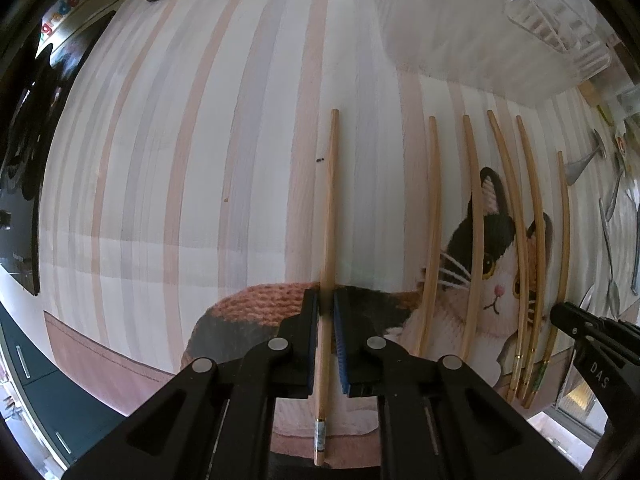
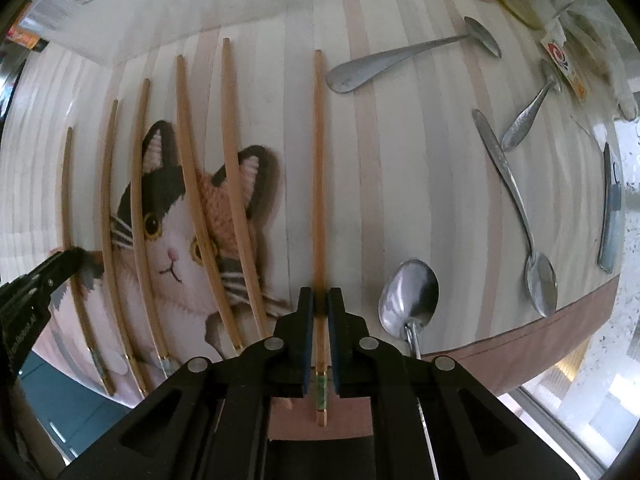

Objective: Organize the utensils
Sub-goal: 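Lift both held chopsticks and carry them over the clear plastic basket, then open both tools to drop the chopsticks into the clear basket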

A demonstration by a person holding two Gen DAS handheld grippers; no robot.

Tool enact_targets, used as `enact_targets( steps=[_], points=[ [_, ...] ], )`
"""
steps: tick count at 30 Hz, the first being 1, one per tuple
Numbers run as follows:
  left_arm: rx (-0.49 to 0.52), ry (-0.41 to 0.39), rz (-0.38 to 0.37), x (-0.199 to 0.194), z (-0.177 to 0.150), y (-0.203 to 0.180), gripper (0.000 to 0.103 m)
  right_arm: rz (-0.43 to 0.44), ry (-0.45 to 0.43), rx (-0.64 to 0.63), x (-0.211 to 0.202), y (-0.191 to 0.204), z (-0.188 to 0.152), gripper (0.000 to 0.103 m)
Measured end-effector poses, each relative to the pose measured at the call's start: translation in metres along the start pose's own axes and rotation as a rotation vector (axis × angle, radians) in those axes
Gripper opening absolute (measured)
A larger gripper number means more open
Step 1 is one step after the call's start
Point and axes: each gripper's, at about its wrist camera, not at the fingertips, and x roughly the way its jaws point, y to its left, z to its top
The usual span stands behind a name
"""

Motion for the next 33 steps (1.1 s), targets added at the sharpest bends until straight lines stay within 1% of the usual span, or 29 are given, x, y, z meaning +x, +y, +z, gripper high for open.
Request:
enact_targets(
  steps=[2,5,6,8,9,10,11,17,21,23,24,25,26,28,31,33],
  points=[
    [0.014,-0.002,0.005,0.001,0.003,-0.002,0.005,-0.001,-0.003,0.009,0.001,0.001,0.001,0.009],
    [0.028,-0.006,0.013,0.002,0.007,-0.007,0.005,-0.012,-0.018,0.017,0.002,0.005,0.006,0.007],
    [0.033,-0.017,0.023,0.000,0.008,-0.006,0.005,-0.015,-0.023,0.015,0.005,0.004,-0.004,0.007],
    [0.038,-0.045,0.034,-0.008,0.013,-0.006,0.004,0.002,-0.031,0.032,0.002,0.003,-0.010,0.007],
    [0.039,-0.057,0.039,-0.013,0.014,-0.004,0.004,0.010,-0.039,0.039,-0.004,0.002,-0.025,0.007],
    [0.038,-0.073,0.043,-0.021,0.016,-0.002,0.004,0.018,-0.053,0.041,-0.014,-0.003,-0.034,0.007],
    [0.034,-0.087,0.043,-0.028,0.018,0.000,0.004,0.028,-0.080,0.043,-0.025,-0.002,-0.033,0.007],
    [0.011,-0.196,0.028,-0.089,0.035,0.005,0.004,0.111,-0.168,0.063,-0.084,-0.009,-0.031,0.007],
    [-0.021,-0.278,-0.021,-0.140,0.048,0.010,0.004,0.165,-0.246,0.078,-0.125,-0.021,-0.030,0.007],
    [-0.032,-0.311,-0.064,-0.163,0.060,0.008,0.004,0.194,-0.281,0.078,-0.144,-0.024,-0.039,0.007],
    [-0.039,-0.321,-0.084,-0.170,0.065,0.008,0.004,0.214,-0.304,0.076,-0.159,-0.026,-0.032,0.007],
    [-0.045,-0.327,-0.114,-0.178,0.075,0.005,0.004,0.232,-0.320,0.071,-0.164,-0.037,-0.033,0.007],
    [-0.049,-0.328,-0.134,-0.184,0.087,0.000,0.004,0.253,-0.333,0.070,-0.174,-0.038,-0.024,0.007],
    [-0.060,-0.326,-0.179,-0.193,0.107,-0.005,0.005,0.294,-0.353,0.064,-0.177,-0.040,-0.015,0.007],
    [-0.076,-0.311,-0.219,-0.196,0.145,-0.017,0.005,0.369,-0.360,0.061,-0.186,-0.039,0.035,0.007],
    [-0.088,-0.280,-0.250,-0.192,0.173,-0.023,0.005,0.392,-0.347,0.057,-0.185,-0.035,0.065,0.007]
  ],
)
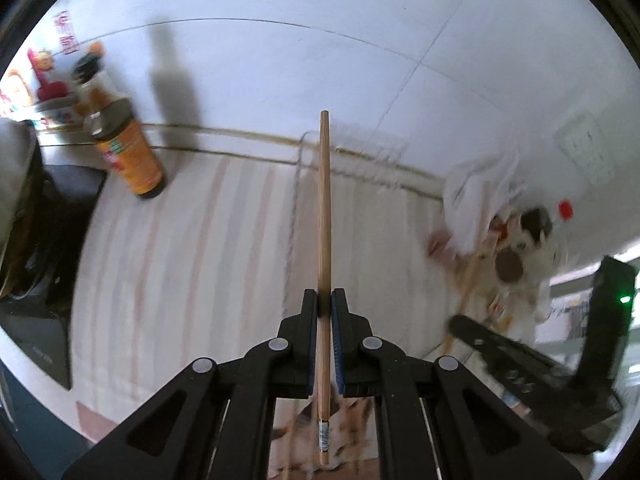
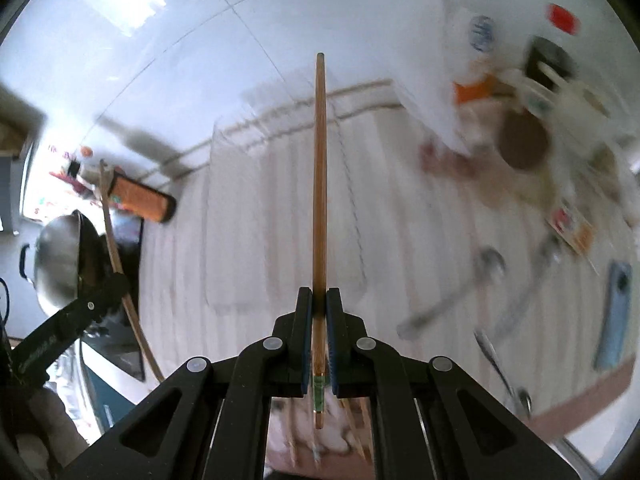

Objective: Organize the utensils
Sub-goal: 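Open both tools to drop the chopsticks into the clear basket, then move both open tools back down to the chopsticks on the mat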

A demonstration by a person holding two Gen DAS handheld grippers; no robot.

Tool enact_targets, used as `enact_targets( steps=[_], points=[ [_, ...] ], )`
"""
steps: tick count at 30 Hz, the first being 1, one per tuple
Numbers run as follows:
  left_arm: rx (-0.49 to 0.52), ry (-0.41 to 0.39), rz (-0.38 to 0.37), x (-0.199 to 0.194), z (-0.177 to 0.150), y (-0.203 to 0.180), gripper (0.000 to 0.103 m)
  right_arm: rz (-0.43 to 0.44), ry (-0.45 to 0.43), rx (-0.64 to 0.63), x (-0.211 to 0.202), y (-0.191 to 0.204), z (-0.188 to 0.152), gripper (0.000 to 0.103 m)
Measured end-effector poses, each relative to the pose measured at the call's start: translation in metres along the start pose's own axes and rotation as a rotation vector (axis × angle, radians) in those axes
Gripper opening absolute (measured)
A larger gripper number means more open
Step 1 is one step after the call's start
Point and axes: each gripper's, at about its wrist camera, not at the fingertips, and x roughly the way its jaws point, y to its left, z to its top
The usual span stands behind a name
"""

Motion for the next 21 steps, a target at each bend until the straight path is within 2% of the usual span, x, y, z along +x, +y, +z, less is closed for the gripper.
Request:
enact_targets(
  steps=[3,6,11,13,15,17,18,21],
  points=[
    [-0.018,0.037,-0.022,0.016,0.026,-0.008,0.005,-0.001,0.022,-0.010,0.016,0.008,0.036,0.007],
    [-0.001,0.072,-0.007,0.038,0.046,-0.018,0.005,-0.027,0.041,-0.035,0.035,0.013,0.062,0.007],
    [0.034,0.146,0.015,0.071,0.056,-0.028,0.005,-0.054,0.080,-0.065,0.061,0.018,0.084,0.007],
    [0.046,0.151,0.039,0.074,0.058,-0.031,0.006,-0.044,0.142,-0.081,0.077,0.019,0.090,0.008],
    [0.057,0.127,0.064,0.068,0.055,-0.029,0.008,-0.063,0.156,-0.087,0.082,0.019,0.092,0.012],
    [0.074,0.063,0.121,0.058,0.048,-0.027,0.011,-0.066,0.148,-0.089,0.081,0.016,0.091,0.029],
    [0.079,0.033,0.154,0.051,0.042,-0.024,0.013,-0.070,0.133,-0.088,0.076,0.014,0.089,0.031],
    [0.078,-0.048,0.227,0.032,0.024,-0.014,0.032,-0.082,0.092,-0.086,0.058,0.008,0.080,0.033]
  ],
)
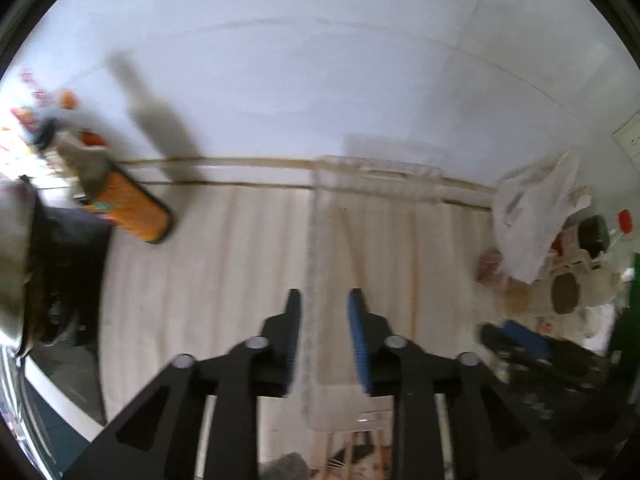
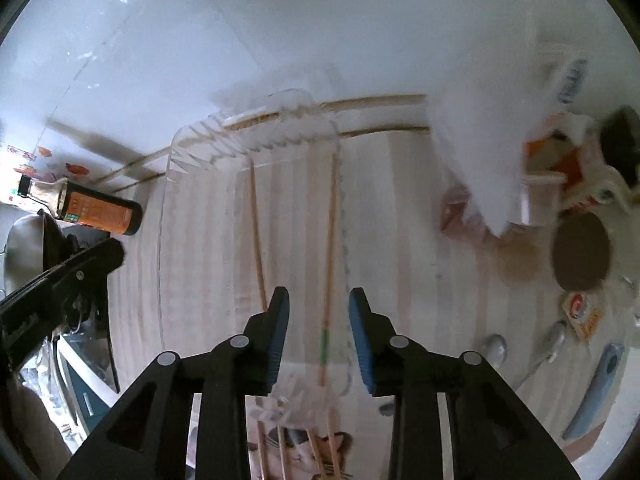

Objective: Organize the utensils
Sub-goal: 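Move both open tools back down to the chopsticks on the mat, then close the left tool on a chopstick while the right tool grasps another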

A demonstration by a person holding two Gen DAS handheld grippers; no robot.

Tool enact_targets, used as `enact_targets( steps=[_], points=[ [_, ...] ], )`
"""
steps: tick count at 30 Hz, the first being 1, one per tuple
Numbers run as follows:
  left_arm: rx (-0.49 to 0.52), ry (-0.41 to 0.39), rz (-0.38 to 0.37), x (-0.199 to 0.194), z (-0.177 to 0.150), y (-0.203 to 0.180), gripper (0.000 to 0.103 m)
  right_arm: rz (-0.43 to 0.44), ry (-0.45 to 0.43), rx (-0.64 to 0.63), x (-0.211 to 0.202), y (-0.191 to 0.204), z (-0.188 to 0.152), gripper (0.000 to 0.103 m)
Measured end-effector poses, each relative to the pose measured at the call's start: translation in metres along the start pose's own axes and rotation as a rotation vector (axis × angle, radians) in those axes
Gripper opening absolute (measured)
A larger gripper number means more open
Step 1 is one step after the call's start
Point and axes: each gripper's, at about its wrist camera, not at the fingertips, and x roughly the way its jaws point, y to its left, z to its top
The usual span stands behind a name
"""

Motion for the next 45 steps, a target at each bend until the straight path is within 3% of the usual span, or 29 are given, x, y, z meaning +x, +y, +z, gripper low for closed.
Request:
enact_targets(
  steps=[2,7,11,15,16,18,19,23,28,31,36,38,45],
  points=[
    [-0.009,-0.038,0.037,-0.008,-0.013,0.008,0.061,-0.027,-0.036,-0.014,-0.015,-0.003,-0.013,0.036],
    [-0.022,-0.132,0.090,-0.027,-0.057,0.026,0.100,-0.073,-0.099,-0.027,-0.042,-0.009,-0.051,0.052],
    [-0.007,-0.111,0.108,-0.020,-0.093,0.031,0.103,-0.110,-0.133,-0.028,-0.044,-0.016,-0.094,0.057],
    [0.018,-0.007,0.136,0.014,-0.138,0.030,0.103,-0.073,-0.060,0.001,-0.024,-0.025,-0.132,0.057],
    [0.022,0.031,0.142,0.025,-0.152,0.029,0.103,-0.064,-0.033,0.006,-0.016,-0.025,-0.141,0.054],
    [0.043,0.108,0.133,0.049,-0.177,0.026,0.102,-0.055,0.013,0.008,-0.001,-0.028,-0.156,0.034],
    [0.053,0.136,0.127,0.058,-0.186,0.024,0.097,-0.053,0.039,0.005,0.008,-0.027,-0.162,0.024],
    [0.077,0.242,0.066,0.091,-0.216,0.015,0.065,-0.059,0.099,-0.010,0.034,-0.027,-0.184,0.021],
    [0.097,0.260,0.019,0.106,-0.232,0.005,0.038,-0.056,0.155,-0.024,0.056,-0.025,-0.198,0.021],
    [0.094,0.265,0.010,0.109,-0.236,0.002,0.006,-0.055,0.185,-0.033,0.068,-0.022,-0.201,0.021],
    [0.048,0.272,0.014,0.109,-0.233,0.019,0.005,-0.109,0.202,-0.066,0.088,-0.013,-0.205,0.019],
    [0.037,0.275,0.011,0.108,-0.232,0.025,0.004,-0.143,0.183,-0.072,0.088,-0.012,-0.207,0.007],
    [0.042,0.270,0.013,0.108,-0.229,0.030,0.005,-0.163,0.214,-0.008,0.087,-0.026,-0.220,0.007]
  ],
)
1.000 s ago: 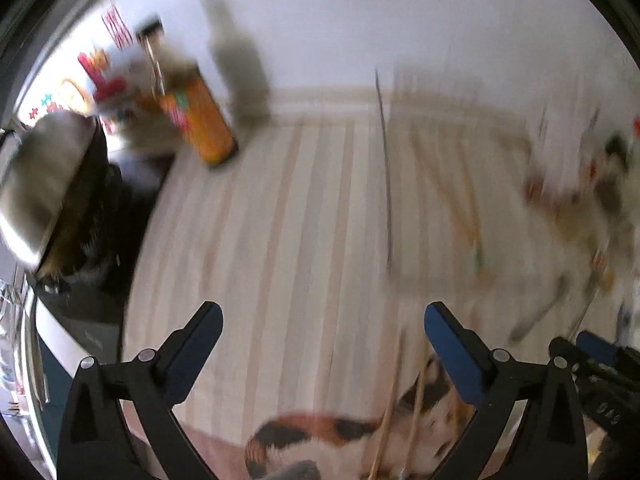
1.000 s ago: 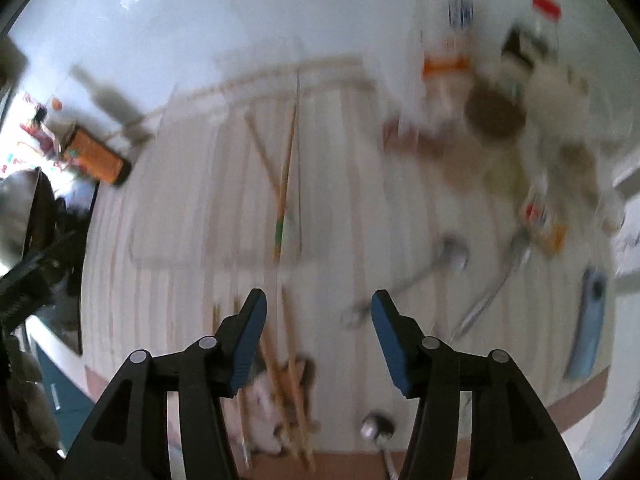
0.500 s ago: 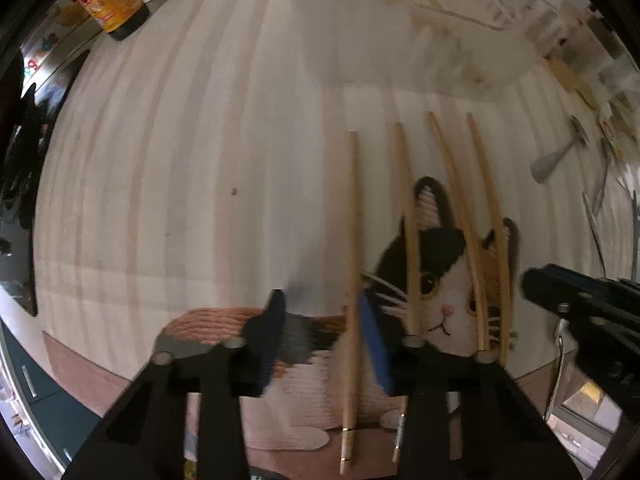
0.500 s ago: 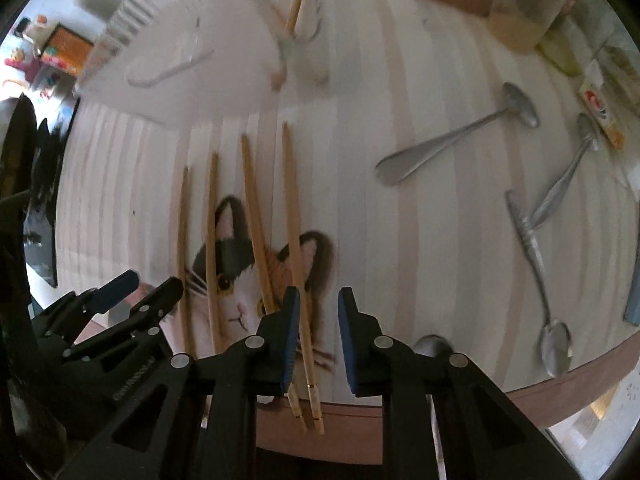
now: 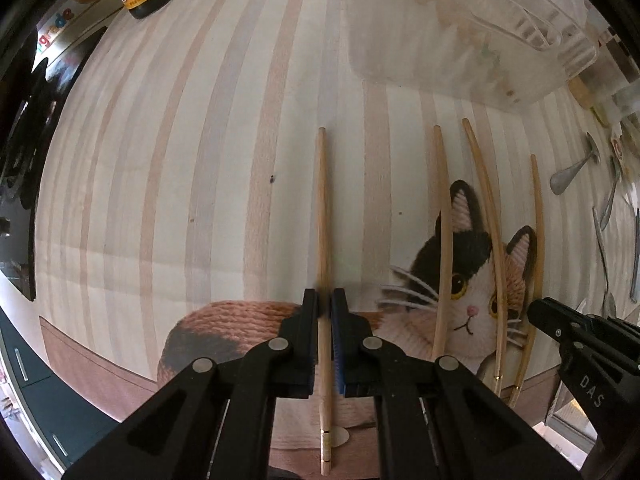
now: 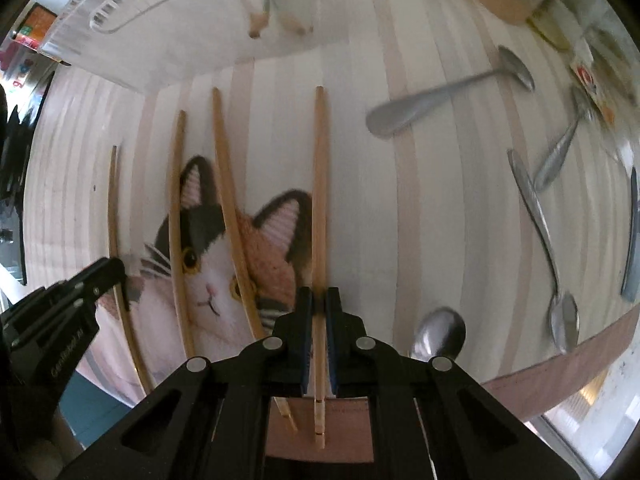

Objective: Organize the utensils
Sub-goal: 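Close the left tool on a chopstick while the right tool grasps another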

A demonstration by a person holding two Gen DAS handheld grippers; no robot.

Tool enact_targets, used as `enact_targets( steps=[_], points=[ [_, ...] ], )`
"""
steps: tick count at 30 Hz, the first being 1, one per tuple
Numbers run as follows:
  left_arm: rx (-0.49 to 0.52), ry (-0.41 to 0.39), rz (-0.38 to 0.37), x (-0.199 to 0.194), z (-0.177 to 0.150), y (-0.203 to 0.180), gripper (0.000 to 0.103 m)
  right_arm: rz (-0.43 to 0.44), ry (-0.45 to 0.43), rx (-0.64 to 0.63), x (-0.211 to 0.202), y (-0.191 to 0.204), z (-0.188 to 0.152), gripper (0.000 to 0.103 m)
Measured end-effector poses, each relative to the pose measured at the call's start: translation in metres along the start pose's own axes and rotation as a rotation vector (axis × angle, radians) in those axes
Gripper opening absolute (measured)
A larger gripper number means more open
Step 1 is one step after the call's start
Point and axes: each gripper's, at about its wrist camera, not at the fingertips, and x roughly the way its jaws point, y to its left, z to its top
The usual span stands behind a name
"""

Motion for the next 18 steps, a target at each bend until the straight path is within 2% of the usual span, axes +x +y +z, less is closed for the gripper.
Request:
enact_targets(
  steps=[5,12,18],
  points=[
    [0.009,0.009,-0.001,0.001,-0.011,-0.003,0.005,-0.016,0.009,-0.007,0.003,-0.002,-0.005,0.007],
    [0.013,0.010,0.000,0.001,-0.002,-0.007,0.005,-0.043,0.009,-0.025,0.009,-0.005,-0.006,0.007],
    [0.019,0.004,0.002,0.002,-0.001,-0.008,0.005,-0.075,0.005,-0.050,0.007,0.011,-0.001,0.007]
  ],
)
